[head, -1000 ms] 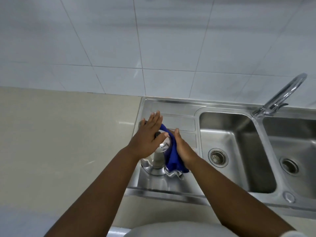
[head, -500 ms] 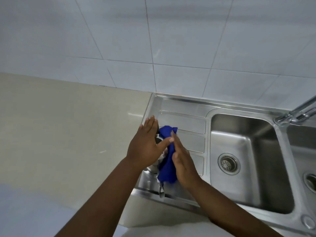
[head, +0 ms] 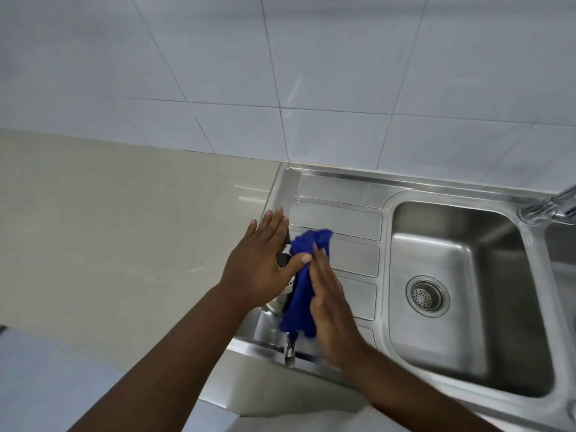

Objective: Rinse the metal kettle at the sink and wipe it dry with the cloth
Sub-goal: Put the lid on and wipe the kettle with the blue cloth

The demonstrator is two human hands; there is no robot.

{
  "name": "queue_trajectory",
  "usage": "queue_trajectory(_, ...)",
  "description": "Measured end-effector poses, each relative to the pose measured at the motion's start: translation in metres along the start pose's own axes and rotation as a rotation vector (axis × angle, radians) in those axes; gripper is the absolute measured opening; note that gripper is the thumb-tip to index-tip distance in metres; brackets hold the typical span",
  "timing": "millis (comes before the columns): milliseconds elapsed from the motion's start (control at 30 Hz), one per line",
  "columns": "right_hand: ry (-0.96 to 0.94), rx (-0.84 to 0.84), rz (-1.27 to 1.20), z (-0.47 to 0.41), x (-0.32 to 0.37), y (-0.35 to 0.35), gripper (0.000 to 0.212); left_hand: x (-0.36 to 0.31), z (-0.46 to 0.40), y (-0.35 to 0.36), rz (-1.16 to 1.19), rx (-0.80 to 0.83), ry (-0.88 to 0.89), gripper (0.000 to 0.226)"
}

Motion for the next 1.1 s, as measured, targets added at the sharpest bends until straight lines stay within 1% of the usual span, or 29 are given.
queue_trajectory(33,0.050,-0.025,-0.023,-0.017,-0.010,-0.007,0.057,-0.001,0.000,-0.001,0.016,-0.004,0.017,0.107)
queue_trajectory(133,0.256,-0.069,-0.237,-0.048,-0.040,-0.025,0.066,-0.003,0.001,-0.001,0.006,-0.009,0.043,0.105)
queue_trajectory(233,0.434,-0.100,-0.424,-0.038,-0.076,-0.021,0.053,-0.002,-0.001,0.000,0.035,-0.002,0.051,0.106)
queue_trajectory(300,0.513,-0.154,-0.508,-0.021,-0.085,-0.013,0.055,-0.001,-0.003,0.000,0.057,-0.009,0.051,0.104)
queue_trajectory(367,0.497,-0.198,-0.558,-0.003,-0.078,-0.003,0.070,-0.001,-0.003,0.000,0.052,-0.018,0.051,0.102)
queue_trajectory(400,0.447,-0.198,-0.540,0.004,-0.068,0.003,0.080,-0.001,-0.002,0.000,0.047,-0.020,0.052,0.101)
queue_trajectory(433,0.380,-0.192,-0.475,0.009,-0.053,0.008,0.082,-0.001,-0.002,0.000,0.041,-0.019,0.054,0.101)
queue_trajectory(533,0.131,-0.183,-0.245,0.003,-0.012,0.007,0.062,-0.002,-0.002,0.000,0.038,-0.025,0.070,0.101)
queue_trajectory(600,0.080,-0.187,-0.178,-0.015,-0.012,-0.006,0.057,-0.002,-0.002,0.000,0.050,-0.027,0.088,0.100)
queue_trajectory(667,0.165,-0.197,-0.198,-0.029,-0.033,-0.019,0.058,-0.003,-0.003,-0.001,-0.007,-0.006,0.148,0.100)
queue_trajectory(733,0.345,-0.198,-0.357,-0.029,-0.061,-0.021,0.063,-0.008,-0.003,-0.005,-0.109,0.026,0.307,0.095)
queue_trajectory(800,0.496,-0.231,-0.549,-0.019,-0.083,-0.013,0.081,-0.013,-0.004,-0.007,-0.171,0.083,0.481,0.088)
queue_trajectory(833,0.557,-0.251,-0.604,-0.014,-0.091,-0.007,0.091,-0.014,-0.005,-0.008,-0.167,0.117,0.527,0.085)
queue_trajectory(867,0.599,-0.270,-0.640,-0.011,-0.096,-0.003,0.096,-0.013,-0.008,-0.008,-0.146,0.145,0.541,0.084)
queue_trajectory(900,0.628,-0.292,-0.661,-0.009,-0.096,0.000,0.096,-0.013,-0.010,-0.009,-0.121,0.161,0.536,0.083)
queue_trajectory(1000,0.653,-0.359,-0.636,-0.007,-0.073,-0.005,0.079,-0.012,-0.011,-0.007,-0.101,0.156,0.471,0.087)
queue_trajectory(1100,0.566,-0.298,-0.536,-0.008,-0.040,-0.007,0.070,-0.011,-0.006,-0.002,-0.146,0.122,0.373,0.095)
Point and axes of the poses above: each hand's wrist, its own z-axis away from the middle knuckle, its own y-axis out of the palm, x = y × z, the point moved 8 cm from there along -z, towards the middle knuckle, and after that the axes turned 10 degrees about x, right-handed, at the moved point
